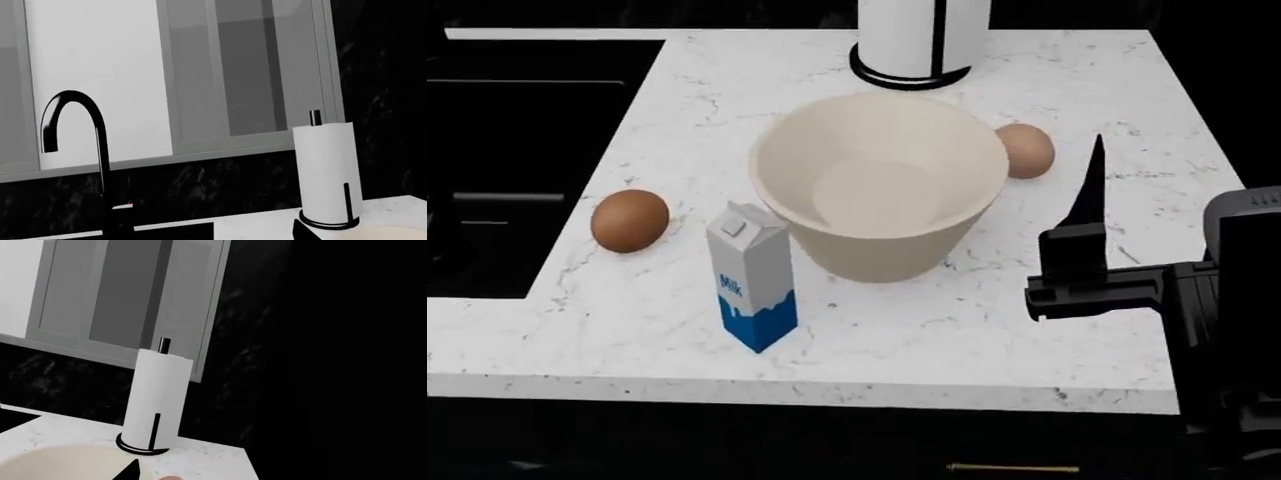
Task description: Place the eggs and milk next to the bowl.
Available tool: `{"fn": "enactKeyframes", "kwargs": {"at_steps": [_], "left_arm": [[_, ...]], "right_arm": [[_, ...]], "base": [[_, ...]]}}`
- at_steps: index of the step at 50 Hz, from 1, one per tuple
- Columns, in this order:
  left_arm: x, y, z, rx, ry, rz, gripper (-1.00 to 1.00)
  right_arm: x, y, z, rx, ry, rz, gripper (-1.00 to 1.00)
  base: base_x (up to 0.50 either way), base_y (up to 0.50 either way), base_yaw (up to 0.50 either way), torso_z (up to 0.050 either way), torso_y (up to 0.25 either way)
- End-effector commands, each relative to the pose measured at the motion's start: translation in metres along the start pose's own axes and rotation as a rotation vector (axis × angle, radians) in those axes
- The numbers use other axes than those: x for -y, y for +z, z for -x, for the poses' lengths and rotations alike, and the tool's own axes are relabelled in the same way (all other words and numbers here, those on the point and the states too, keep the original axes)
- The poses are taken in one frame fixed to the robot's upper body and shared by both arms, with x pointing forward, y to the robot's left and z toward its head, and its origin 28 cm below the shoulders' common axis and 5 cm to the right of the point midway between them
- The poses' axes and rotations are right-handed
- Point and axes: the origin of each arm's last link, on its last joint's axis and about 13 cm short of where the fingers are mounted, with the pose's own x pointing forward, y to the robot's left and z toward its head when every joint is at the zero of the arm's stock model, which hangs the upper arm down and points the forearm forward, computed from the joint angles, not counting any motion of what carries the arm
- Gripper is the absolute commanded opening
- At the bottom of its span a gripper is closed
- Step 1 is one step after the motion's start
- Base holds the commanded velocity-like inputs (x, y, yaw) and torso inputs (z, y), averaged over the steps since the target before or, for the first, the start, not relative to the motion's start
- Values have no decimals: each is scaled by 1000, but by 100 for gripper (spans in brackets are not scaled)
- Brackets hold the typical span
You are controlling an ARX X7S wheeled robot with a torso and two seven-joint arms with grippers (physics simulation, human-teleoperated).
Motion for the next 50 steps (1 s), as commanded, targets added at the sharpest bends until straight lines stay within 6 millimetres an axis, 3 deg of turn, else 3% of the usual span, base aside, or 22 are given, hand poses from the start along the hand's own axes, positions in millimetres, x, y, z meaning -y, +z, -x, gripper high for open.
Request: {"fn": "enactKeyframes", "kwargs": {"at_steps": [1,37,50], "left_arm": [[-1,0,0,-2,13,12,100],[-1,-1,2,-3,12,17,100],[-2,-4,0,-40,2,34,100]], "right_arm": [[1,1,1,10,-10,-15,100],[2,2,2,10,-16,-13,100],[2,3,3,16,-12,-12,100]], "base": [[383,-28,0,0,0],[381,-28,0,0,0],[13,0,0,0,0]]}}
